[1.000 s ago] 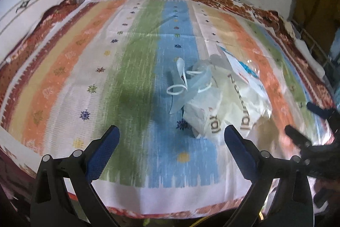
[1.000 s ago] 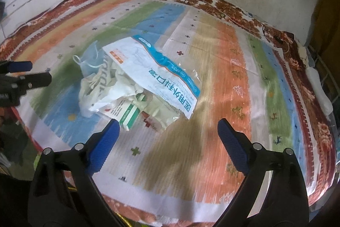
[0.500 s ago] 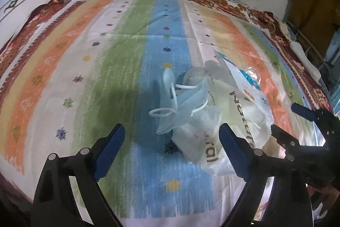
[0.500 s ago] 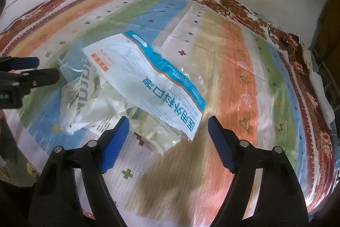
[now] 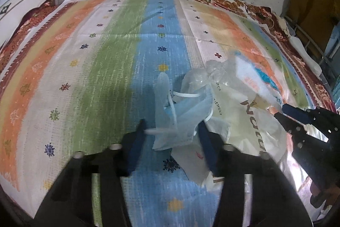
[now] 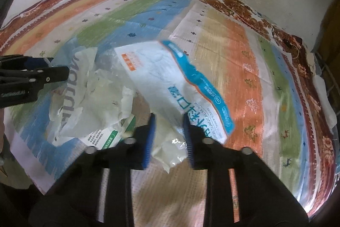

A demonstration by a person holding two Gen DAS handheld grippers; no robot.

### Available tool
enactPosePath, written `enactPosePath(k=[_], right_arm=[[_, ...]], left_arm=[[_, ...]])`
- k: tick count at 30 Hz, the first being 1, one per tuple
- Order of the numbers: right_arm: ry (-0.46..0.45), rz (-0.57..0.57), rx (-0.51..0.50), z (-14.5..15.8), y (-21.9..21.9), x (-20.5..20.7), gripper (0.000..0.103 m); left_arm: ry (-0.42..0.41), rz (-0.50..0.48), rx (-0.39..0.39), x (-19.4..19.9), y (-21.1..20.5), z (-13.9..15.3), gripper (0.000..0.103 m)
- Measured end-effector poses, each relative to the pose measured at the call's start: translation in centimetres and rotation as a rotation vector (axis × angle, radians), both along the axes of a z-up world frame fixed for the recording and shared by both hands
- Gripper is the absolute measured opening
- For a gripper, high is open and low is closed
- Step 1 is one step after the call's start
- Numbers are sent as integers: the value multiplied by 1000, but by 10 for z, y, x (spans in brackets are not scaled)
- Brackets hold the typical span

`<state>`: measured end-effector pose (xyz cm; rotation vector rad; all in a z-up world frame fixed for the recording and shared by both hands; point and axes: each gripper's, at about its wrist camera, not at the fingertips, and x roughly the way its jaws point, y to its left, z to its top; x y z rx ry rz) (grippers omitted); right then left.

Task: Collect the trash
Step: 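Grasp the blue face mask with the left gripper while the right grasps the printed plastic packet, then lift and carry the mask and packet in both grippers over the bin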

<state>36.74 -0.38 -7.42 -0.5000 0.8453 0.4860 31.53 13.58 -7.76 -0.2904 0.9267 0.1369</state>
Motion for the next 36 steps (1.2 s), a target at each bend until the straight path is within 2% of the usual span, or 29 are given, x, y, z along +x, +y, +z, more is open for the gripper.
enactPosePath(k=[1, 4, 7, 13, 16, 21, 25, 28, 30, 33, 36], right_arm=[[3, -1, 1, -1, -1, 1, 9], [22, -15, 9, -4, -5, 4, 1], [34, -35, 37, -2, -13, 8, 0], [72, -71, 157, 13, -29, 14, 0], [86, -83, 199, 20, -33, 15, 0], [83, -79, 219, 29, -36, 13, 0], [72, -76, 220, 37, -38, 10, 0], [64, -83, 227, 45, -42, 2, 0], [61, -80, 233, 49, -45, -6, 0], [55, -70, 239, 56, -49, -17, 0], [46, -71, 253, 67, -54, -27, 0]], left_arm=[[0, 4, 1, 1, 0, 0, 26], [-1, 8, -5, 1, 1, -1, 12], [-6, 13, 3, 1, 2, 2, 5], [-6, 36, 0, 1, 6, 12, 5], [3, 51, 27, 0, 6, 16, 4], [8, 59, 17, 0, 7, 29, 4], [-27, 80, -5, -10, 1, 61, 4], [-57, 63, -37, -20, -5, 74, 4], [-59, 39, -14, -24, -9, 80, 4], [-77, 31, -61, -32, -6, 83, 4], [-65, 34, -54, -37, -6, 83, 4]])
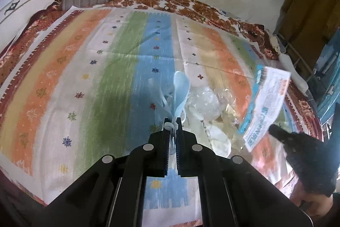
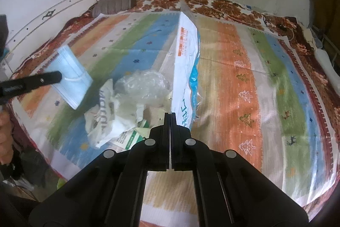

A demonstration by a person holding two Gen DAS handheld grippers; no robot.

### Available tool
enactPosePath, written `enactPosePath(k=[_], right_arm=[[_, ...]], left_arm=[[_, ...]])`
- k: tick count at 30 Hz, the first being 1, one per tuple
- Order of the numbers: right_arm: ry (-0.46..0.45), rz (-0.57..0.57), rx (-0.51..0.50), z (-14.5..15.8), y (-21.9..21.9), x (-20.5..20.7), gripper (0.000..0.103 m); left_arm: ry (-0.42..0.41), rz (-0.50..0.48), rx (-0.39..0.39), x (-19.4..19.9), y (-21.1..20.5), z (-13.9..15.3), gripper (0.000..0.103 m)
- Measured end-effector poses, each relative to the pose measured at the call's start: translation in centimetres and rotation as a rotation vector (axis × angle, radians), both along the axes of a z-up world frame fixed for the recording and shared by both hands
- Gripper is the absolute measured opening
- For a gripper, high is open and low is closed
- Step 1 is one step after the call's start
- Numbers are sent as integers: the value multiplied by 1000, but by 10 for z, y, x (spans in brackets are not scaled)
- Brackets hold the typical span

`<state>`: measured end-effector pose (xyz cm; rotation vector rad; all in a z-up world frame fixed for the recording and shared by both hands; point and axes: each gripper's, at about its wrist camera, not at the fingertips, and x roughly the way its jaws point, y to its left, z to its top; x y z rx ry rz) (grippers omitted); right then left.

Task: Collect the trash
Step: 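Lift and carry the mask and packet in both grippers over the bin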

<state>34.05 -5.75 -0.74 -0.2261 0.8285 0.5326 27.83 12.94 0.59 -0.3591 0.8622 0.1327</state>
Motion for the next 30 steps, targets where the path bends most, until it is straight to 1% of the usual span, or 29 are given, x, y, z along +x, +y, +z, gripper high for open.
enactPosePath(k=[4, 9, 14, 18, 21, 26, 30], right_arm=[[-16, 24, 20, 15, -5, -18, 0], [-21, 26, 50, 31, -18, -36, 0], [-40, 36, 73, 44, -30, -58, 0], [-53, 43, 109, 54, -41, -79, 0], [-68, 57, 116, 58, -43, -92, 0], [-68, 76, 135, 62, -47, -109, 0], [-63, 89, 140, 64, -50, -124, 0]], left_arm=[[-19, -15, -11, -10, -2, 8, 4], [-15, -74, 1, -17, -15, 18, 4], [-20, -88, -7, -27, -24, 27, 4], [-29, -111, 4, -41, -38, 35, 4], [-37, -121, 30, -54, -48, 42, 4], [-56, -133, -1, -75, -53, 46, 4], [-70, -128, -58, -94, -55, 47, 4]])
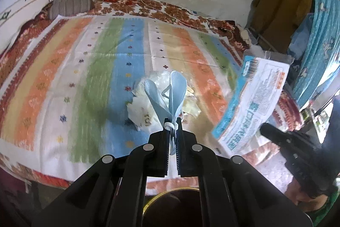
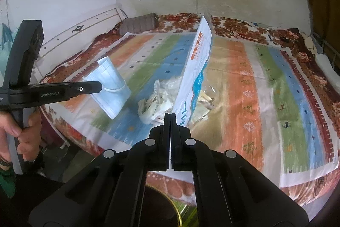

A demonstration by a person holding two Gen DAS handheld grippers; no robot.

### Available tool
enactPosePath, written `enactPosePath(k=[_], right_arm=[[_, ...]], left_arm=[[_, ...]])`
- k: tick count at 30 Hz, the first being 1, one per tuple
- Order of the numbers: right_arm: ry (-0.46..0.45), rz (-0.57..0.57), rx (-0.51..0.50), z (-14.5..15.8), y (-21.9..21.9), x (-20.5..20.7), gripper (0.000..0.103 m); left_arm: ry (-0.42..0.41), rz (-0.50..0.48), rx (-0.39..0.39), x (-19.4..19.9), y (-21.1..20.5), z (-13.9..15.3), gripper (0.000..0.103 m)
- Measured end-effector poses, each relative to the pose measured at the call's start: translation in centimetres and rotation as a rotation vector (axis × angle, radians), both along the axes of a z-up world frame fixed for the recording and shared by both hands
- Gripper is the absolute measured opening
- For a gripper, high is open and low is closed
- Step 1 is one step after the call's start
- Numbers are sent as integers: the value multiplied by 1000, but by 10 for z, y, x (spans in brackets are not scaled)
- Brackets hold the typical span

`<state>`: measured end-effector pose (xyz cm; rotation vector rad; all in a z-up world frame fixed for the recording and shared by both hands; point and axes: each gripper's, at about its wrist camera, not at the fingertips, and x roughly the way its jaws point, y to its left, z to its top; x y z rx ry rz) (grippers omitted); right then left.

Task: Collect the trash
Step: 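Lift and carry the mask and packet in both grippers over the bin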

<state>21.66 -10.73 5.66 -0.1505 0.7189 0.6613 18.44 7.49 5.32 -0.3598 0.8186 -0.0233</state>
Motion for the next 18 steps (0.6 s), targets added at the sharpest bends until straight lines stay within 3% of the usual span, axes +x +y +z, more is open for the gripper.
enactPosePath(k=[5, 10, 18], right_arm=[[12, 28, 2, -3, -5, -22, 0], [26, 45, 8, -8, -11, -45, 0], [74, 57, 0, -24, -21, -72, 0]], left_arm=[[11, 12, -46, -15, -2, -3, 4], [10, -7, -4, -28, -16, -1, 4], [28, -39, -17, -57, -37, -8, 4]])
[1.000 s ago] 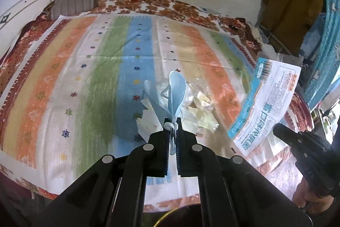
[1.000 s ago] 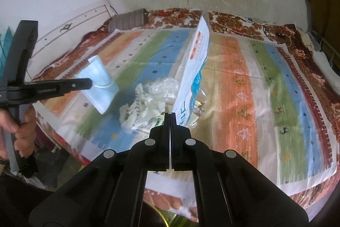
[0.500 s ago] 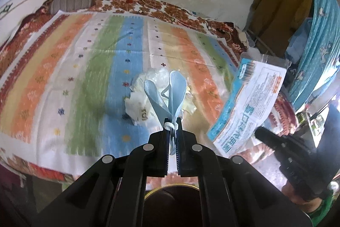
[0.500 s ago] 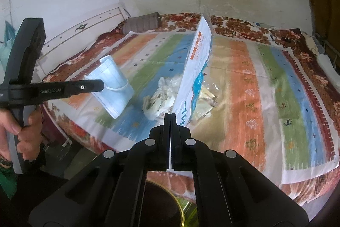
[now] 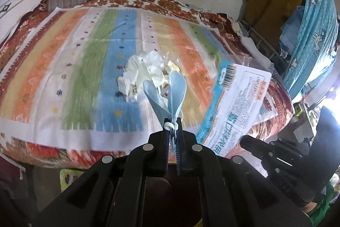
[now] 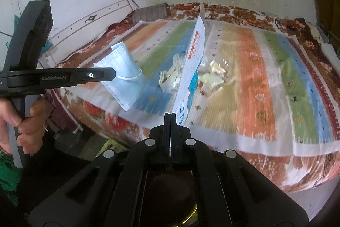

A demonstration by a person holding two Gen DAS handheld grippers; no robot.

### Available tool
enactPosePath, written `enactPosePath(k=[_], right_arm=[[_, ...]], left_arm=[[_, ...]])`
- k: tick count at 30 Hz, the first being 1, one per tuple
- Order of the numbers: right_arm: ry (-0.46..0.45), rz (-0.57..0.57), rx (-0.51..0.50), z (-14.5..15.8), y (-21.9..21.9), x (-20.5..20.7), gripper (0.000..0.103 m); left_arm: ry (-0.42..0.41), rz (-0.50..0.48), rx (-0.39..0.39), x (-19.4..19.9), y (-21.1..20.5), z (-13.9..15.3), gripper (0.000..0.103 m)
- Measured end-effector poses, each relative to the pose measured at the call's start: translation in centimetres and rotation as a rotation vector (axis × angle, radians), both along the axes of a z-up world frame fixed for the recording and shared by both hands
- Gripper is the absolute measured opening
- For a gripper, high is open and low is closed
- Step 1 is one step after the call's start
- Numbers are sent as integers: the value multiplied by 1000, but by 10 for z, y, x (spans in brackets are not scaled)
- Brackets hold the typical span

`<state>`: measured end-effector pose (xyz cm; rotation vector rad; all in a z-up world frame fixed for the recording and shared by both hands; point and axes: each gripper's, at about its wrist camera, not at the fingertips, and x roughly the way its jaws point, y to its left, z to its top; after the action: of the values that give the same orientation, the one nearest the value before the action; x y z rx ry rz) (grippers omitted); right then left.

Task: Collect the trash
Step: 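Lift and carry the mask and packet in both grippers over the bin, then open both grippers to drop the mask and packet into the bin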

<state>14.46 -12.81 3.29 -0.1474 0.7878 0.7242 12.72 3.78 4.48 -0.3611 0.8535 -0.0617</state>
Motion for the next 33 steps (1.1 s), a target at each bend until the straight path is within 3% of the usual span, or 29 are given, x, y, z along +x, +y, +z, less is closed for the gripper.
enactPosePath(k=[16, 20, 25, 28, 33], right_arm=[[124, -1, -72, -45, -6, -43, 0], [157, -20, -102, -57, -8, -46, 0], [223, -18, -143, -77, -6, -52, 0], [309, -16, -158, -92, -4, -51, 0], [357, -8, -190, -105, -1, -53, 0]], left_arm=[[129, 38, -15, -44, -27, -38, 4], [187, 29, -100, -51, -27, -55, 4], [225, 40, -50, -55, -37, -68, 4], [253, 41, -47, -53, -38, -74, 4], [303, 31, -70, -50, -38, -84, 5]])
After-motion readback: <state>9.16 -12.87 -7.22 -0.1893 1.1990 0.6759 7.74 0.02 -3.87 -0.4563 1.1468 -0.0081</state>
